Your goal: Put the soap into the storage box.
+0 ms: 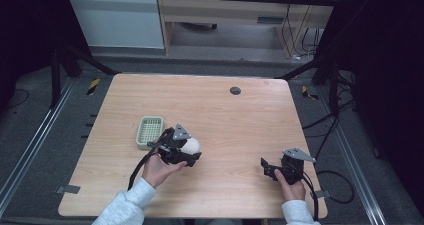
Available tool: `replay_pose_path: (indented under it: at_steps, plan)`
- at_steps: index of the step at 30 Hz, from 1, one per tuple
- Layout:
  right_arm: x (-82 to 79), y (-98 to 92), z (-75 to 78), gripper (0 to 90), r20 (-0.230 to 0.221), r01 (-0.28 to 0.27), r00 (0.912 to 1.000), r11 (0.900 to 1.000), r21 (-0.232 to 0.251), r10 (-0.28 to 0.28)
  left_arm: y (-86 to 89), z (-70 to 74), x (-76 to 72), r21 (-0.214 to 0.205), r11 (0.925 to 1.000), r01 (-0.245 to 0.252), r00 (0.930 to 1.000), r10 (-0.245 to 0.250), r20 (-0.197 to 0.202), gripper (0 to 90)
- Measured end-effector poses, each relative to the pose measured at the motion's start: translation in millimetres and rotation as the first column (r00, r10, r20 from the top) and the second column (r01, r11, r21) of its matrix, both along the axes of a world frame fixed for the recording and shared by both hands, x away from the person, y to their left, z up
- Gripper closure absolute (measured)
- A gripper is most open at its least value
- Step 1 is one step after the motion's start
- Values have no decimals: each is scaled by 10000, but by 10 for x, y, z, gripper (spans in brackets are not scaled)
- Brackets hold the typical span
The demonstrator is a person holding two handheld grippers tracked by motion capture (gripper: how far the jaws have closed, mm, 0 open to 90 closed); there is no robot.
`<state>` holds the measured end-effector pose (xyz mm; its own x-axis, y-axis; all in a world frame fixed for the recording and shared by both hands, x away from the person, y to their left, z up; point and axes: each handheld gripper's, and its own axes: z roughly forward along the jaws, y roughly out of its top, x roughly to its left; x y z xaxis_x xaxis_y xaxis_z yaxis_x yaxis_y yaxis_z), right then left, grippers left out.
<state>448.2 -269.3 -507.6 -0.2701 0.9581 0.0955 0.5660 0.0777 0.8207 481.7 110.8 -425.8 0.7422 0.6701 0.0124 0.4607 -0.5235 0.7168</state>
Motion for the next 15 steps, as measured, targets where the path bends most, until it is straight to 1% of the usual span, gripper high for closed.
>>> replay_pose_path:
  at_steps: [7, 9, 15]
  plan:
    - [2, -2, 0, 41, 14, -33, 10000, 10000, -30, 33, 181, 26, 5, -88, 9996, -270, 9996, 271, 60, 231]
    - [3, -3, 0, 41, 19, -35, 10000, 10000, -42, 36, 243, 29, 8, -134, 9990, -436, 9990, 436, 57, 230]
    - [1, -1, 0, 41, 24, -29, 10000, 10000, -63, 29, 371, 51, 33, -171, 9979, -622, 9980, 624, 114, 230]
